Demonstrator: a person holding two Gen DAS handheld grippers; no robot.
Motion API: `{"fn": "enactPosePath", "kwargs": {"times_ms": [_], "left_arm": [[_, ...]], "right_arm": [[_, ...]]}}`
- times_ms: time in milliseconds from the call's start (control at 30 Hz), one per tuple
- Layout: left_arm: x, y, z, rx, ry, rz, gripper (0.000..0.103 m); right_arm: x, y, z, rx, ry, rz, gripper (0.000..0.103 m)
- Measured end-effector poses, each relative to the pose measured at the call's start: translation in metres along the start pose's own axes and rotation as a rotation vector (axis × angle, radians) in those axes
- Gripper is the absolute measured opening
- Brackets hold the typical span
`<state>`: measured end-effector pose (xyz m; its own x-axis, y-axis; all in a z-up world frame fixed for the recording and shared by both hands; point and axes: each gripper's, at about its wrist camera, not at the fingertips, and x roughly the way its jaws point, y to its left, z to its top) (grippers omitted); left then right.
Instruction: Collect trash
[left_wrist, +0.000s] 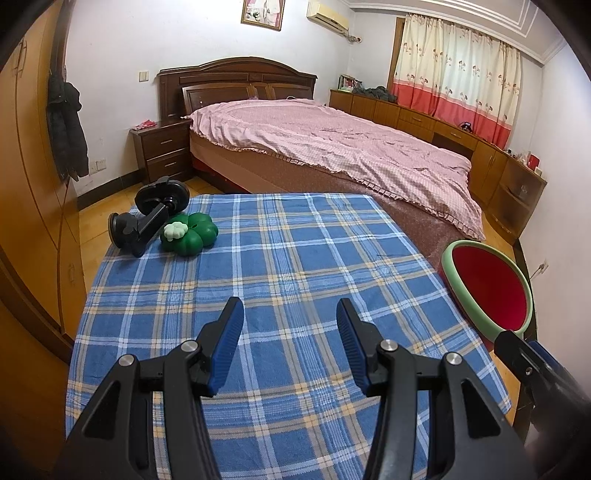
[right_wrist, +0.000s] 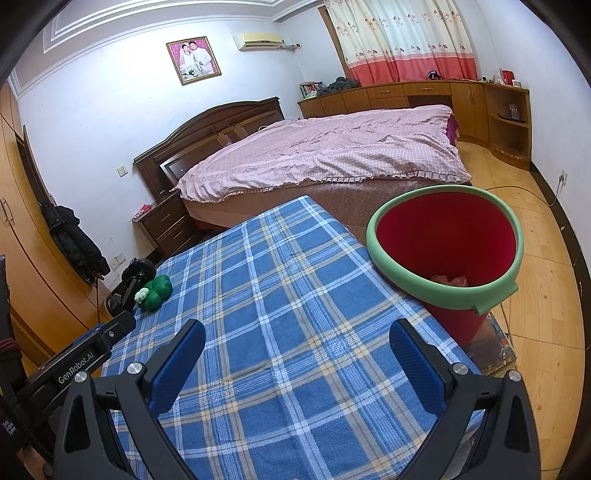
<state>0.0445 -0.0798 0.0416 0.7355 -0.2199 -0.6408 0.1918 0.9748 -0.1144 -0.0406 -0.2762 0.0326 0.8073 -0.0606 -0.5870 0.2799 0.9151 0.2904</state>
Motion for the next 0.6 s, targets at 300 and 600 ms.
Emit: {"fn": "enactPosePath", "kwargs": {"times_ms": [300,600], "left_arm": [[-0.0007,-0.0001,0.0008,-0.003,-0.001,0.001,0.052],[-0.002,-0.0008,0.0022,-0.001,-0.003,0.0,0.052]], "right_arm": [[-0.0001,0.0001,0.0001,0.0,0.002,0.001,0.102],[0.0003,0.0002,0.0002,0.0,0.001,0.0,0.102]]}}
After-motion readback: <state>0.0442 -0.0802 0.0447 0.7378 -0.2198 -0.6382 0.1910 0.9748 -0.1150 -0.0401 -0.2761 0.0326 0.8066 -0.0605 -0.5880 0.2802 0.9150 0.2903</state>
